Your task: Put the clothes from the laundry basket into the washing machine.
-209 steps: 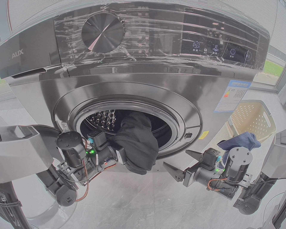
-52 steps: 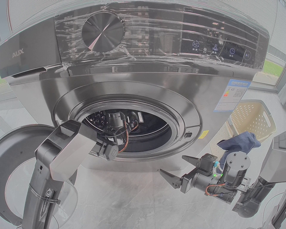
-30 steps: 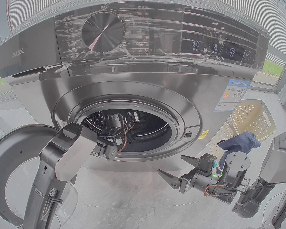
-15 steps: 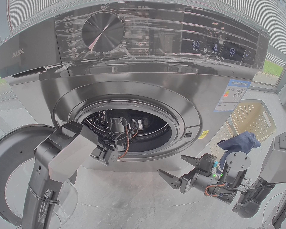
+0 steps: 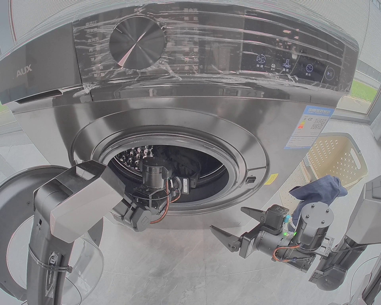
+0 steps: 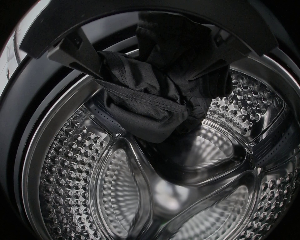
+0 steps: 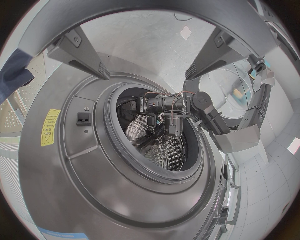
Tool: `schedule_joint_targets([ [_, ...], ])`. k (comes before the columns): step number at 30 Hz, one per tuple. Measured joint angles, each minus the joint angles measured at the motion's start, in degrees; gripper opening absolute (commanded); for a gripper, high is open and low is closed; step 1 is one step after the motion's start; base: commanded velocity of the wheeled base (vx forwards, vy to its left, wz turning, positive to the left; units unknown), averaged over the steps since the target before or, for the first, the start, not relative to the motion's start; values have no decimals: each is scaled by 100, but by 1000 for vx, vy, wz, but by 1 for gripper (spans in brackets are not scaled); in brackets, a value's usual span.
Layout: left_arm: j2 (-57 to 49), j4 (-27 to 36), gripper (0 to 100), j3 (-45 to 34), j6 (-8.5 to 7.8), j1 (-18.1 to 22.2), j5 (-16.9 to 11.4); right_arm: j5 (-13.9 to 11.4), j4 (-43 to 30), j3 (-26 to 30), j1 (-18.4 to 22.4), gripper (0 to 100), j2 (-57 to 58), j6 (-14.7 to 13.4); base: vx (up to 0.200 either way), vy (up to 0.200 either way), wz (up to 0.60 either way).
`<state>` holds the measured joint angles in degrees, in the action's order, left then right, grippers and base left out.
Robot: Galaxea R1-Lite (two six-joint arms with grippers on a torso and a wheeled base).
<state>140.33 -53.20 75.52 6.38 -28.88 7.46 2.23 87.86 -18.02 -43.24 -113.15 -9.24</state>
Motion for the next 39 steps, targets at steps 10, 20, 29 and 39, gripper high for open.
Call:
schedule_joint_targets([
  [10,165,65,0,160,-123,116,-43,-2,0,-15,2,100,-2,0,0,0,0],
  [20,339,-55,0,1124,123,171,215,-2,0,-23,2,100,0,0,0,0,0],
  [29,800,-463,0,2208,306,297,536,-2,0,-34,9,100,0,0,0,0,0],
  [39,874,-513,100,1860,268,193,469,-5,38,-34,11,100,0,0,0,0,0],
])
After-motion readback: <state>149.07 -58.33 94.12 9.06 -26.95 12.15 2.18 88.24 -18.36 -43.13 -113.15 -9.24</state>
